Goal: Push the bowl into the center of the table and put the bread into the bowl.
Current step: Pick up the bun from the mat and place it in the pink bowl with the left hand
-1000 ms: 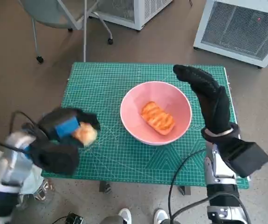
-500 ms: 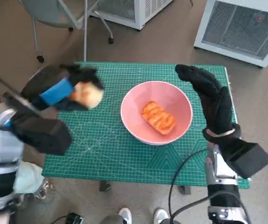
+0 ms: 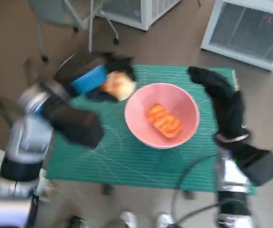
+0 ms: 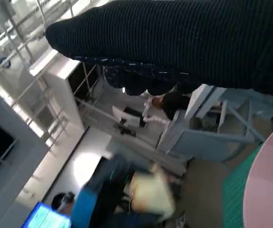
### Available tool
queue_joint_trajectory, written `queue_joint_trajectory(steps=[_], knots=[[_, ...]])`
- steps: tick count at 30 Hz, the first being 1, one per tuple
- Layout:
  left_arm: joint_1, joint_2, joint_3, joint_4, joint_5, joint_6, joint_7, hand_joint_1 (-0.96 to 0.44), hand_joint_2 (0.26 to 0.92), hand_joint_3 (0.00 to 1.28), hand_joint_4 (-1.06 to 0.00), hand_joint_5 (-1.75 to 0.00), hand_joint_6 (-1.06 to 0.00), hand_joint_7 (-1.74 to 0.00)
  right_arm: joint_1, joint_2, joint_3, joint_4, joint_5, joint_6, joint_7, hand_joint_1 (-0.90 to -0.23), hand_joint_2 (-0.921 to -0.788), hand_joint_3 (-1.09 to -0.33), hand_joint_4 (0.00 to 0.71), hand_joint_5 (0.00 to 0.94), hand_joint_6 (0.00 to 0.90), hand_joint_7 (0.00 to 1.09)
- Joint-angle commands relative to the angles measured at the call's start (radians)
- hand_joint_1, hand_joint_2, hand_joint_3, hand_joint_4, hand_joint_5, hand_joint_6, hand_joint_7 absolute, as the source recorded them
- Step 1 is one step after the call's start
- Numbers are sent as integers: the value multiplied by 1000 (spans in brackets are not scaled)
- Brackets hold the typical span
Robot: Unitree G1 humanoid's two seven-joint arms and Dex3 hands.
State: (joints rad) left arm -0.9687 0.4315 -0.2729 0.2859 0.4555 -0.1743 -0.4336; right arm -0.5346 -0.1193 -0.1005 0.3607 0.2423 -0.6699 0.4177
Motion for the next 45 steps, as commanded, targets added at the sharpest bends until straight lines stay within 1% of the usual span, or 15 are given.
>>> queue_joint_trajectory(steps=[1,4,10,23,25,27,28,29,30,31,32,34,36,42,45], knots=[[-99,-93,-72,235,26,-104,51,1,887,62,-767,-1120,-702,-1056,42,-4,-9,-13,13,17,-6,-752,-921,-787,122,3,-1,475],[-128,-129,-99,336,39,-138,69,2,886,60,-773,-1090,-704,-1077,46,-1,-10,-18,7,16,-11,-751,-921,-786,127,6,-1,474],[-165,-197,-145,467,59,-125,65,2,901,51,-748,-1095,-683,-1121,54,0,-13,-32,-3,12,-23,-749,-921,-786,130,7,-1,473],[-145,-230,-174,547,72,-139,82,1,915,42,-699,-1193,-694,-1064,57,-6,-17,-32,-20,3,-42,-749,-921,-784,132,6,-1,477],[-140,-234,-170,547,67,-131,78,1,918,44,-694,-1189,-681,-1085,56,-7,-18,-30,-21,2,-43,-748,-921,-784,132,6,-1,477],[-136,-238,-170,539,66,-105,63,1,920,118,-639,-1255,-564,-1189,55,-9,-18,-30,-20,2,-45,-748,-921,-784,132,6,-1,478],[-135,-239,-171,533,68,-90,55,-5,906,121,-572,-1119,-507,-1080,54,-10,-19,-29,-20,3,-46,-748,-921,-784,132,6,-1,478],[-129,-237,-173,518,72,-67,46,-11,890,113,-523,-828,-472,-832,53,-11,-20,-29,-19,3,-46,-748,-921,-784,132,6,-1,478],[-125,-235,-174,505,75,-50,39,-19,882,103,-482,-677,-450,-706,52,-12,-20,-28,-19,3,-46,-748,-921,-784,133,6,-1,478],[-119,-231,-176,486,81,-29,33,-31,874,82,-432,-442,-431,-499,51,-13,-21,-27,-17,4,-46,-748,-921,-783,133,6,-1,479],[-114,-229,-177,472,84,-14,28,-53,861,63,-358,-282,-401,-347,50,-14,-22,-27,-16,4,-46,-748,-921,-783,134,6,-1,479],[-100,-219,-177,436,90,13,23,-94,845,41,-277,-144,-366,-208,48,-15,-24,-28,-16,5,-47,-748,-921,-782,134,6,-1,480],[-85,-209,-176,403,96,28,21,-148,830,25,-209,-59,-336,-114,46,-16,-25,-27,-17,5,-49,-748,-921,-782,134,6,-1,481],[-51,-178,-162,355,86,4,31,-290,822,12,-95,-7,-282,-30,38,-16,-26,-19,-17,5,-54,-746,-921,-773,136,6,-1,480],[-32,-165,-130,348,36,-31,16,-364,823,11,-36,-2,-243,-11,36,-16,-25,-18,-19,3,-58,-745,-921,-766,138,6,-1,472]])
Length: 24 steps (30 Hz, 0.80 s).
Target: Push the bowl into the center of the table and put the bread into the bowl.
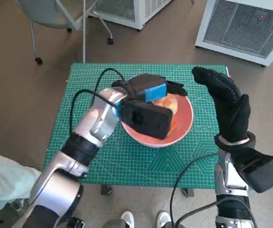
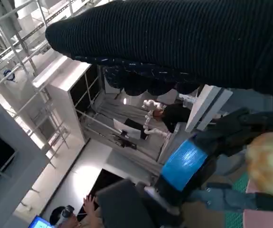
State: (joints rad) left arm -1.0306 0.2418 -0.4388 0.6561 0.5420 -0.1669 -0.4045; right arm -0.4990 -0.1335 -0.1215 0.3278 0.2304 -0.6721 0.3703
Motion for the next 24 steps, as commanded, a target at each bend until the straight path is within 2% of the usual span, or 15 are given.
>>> queue_joint_trajectory(steps=[1,6,11,17,24], knots=[[34,27,44,-25,-64,-48,-17,-385,824,10,-28,-1,-231,-9,0,-2,-3,15,-8,5,-12,-745,-921,-765,139,6,-1,471],[68,50,95,-38,-142,-128,-20,-544,842,15,-3,1,-159,-2,-5,-3,-2,14,-11,5,-18,-746,-921,-762,143,8,-1,462],[101,79,151,-72,-224,-185,-48,-601,864,20,0,1,-146,-2,-8,-7,-3,12,-5,6,-16,-747,-921,-761,146,8,-1,459],[142,102,254,-119,-385,-212,-116,-547,890,22,-24,-10,-195,-27,-13,-13,-4,-6,-7,19,-23,-745,-921,-760,145,7,-1,460],[215,52,396,-135,-599,-288,-115,-465,914,33,-95,-29,-284,-65,-25,-26,-4,-39,-14,42,-35,-739,-921,-760,142,4,-1,477]])
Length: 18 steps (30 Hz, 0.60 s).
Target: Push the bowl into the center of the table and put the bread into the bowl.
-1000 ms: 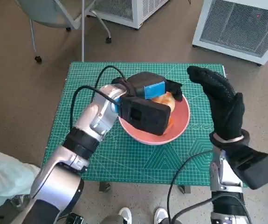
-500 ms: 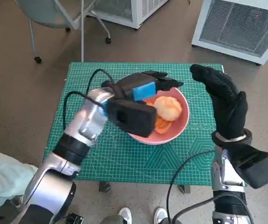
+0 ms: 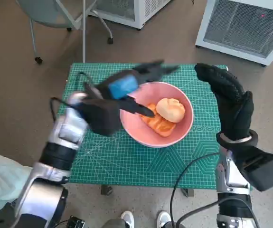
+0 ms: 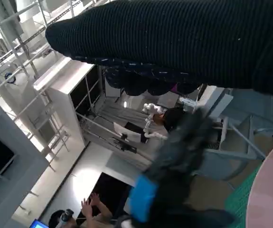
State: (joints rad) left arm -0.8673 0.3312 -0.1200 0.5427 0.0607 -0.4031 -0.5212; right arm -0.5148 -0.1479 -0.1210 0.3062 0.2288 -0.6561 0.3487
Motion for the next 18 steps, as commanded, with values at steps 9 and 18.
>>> queue_joint_trajectory(steps=[9,18], knots=[[151,-167,185,-47,-323,-158,14,-549,921,213,-108,-15,-237,-41,-39,-19,-2,-33,-43,47,-46,-732,-921,-764,135,0,-1,481],[200,-238,214,-65,-325,-225,74,-653,921,268,-90,-2,-214,-31,-64,-23,5,-37,-75,62,-64,-724,-921,-773,129,0,-1,467]])
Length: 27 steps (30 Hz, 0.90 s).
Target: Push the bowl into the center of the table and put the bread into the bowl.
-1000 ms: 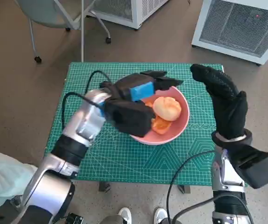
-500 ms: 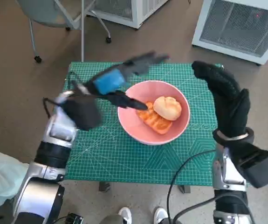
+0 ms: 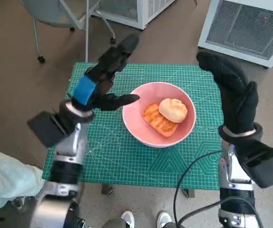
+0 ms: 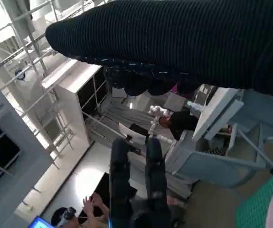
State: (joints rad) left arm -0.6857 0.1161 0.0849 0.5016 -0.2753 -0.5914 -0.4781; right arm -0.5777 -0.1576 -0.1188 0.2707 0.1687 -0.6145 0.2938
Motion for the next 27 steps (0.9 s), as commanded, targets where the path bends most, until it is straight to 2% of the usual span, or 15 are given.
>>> queue_joint_trajectory(steps=[1,15,27], knots=[[22,-27,8,-26,16,-41,35,-665,921,275,-83,-1,-212,-30,-3,-13,3,-2,-16,22,-9,-722,-921,-774,128,0,-1,464],[25,5,-6,-56,16,5,-8,-702,921,332,-76,-6,-206,-27,-18,-17,11,-6,-21,27,3,-726,-921,-779,120,0,-1,437],[18,-2,7,-74,-54,96,-55,-682,921,298,-76,-4,-206,-28,-18,-19,16,-3,-20,30,3,-727,-921,-779,117,0,-1,435]])
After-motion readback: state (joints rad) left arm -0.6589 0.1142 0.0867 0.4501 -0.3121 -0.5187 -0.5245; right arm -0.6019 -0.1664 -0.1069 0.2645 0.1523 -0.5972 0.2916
